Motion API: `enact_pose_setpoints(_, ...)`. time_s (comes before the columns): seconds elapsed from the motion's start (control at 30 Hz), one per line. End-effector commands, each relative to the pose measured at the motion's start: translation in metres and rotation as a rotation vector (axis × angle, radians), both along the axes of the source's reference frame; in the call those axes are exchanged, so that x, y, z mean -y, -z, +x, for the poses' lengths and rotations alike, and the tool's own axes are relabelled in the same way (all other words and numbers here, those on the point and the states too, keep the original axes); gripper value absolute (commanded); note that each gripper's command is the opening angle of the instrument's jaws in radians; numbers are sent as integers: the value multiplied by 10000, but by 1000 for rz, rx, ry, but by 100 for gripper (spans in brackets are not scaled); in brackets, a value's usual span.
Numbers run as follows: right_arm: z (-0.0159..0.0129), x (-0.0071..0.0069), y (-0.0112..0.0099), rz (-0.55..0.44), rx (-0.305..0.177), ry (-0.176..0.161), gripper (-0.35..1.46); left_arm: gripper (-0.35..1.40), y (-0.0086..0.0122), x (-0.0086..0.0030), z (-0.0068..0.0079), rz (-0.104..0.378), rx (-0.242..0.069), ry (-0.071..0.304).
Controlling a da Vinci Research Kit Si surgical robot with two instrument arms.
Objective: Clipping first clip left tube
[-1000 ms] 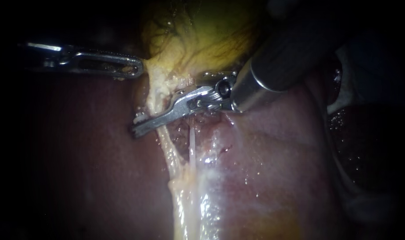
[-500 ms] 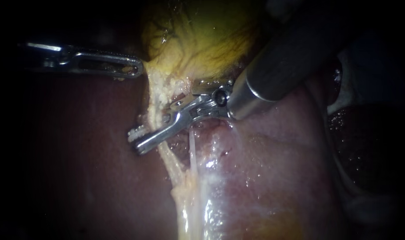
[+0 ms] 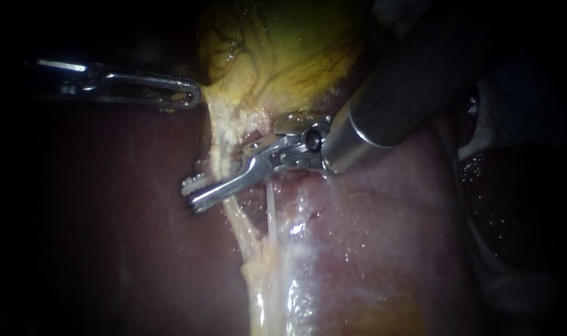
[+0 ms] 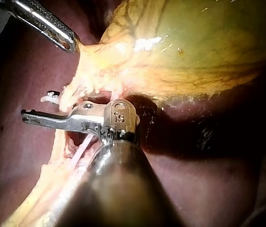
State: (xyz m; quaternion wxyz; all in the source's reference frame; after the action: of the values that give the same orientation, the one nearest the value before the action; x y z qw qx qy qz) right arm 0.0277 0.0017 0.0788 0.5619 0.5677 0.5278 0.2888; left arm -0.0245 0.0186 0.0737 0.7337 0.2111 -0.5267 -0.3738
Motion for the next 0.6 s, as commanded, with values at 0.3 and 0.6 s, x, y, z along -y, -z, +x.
enact_pose_setpoints(0.3, -13, 10, 12, -6, -17, 61, 54, -35, 0, 0, 0, 0, 0, 0)
enact_pose_setpoints(0.6, -23, 29, 27, -12, -40, 123, 53, -35, 0, 0, 0, 0, 0, 0)
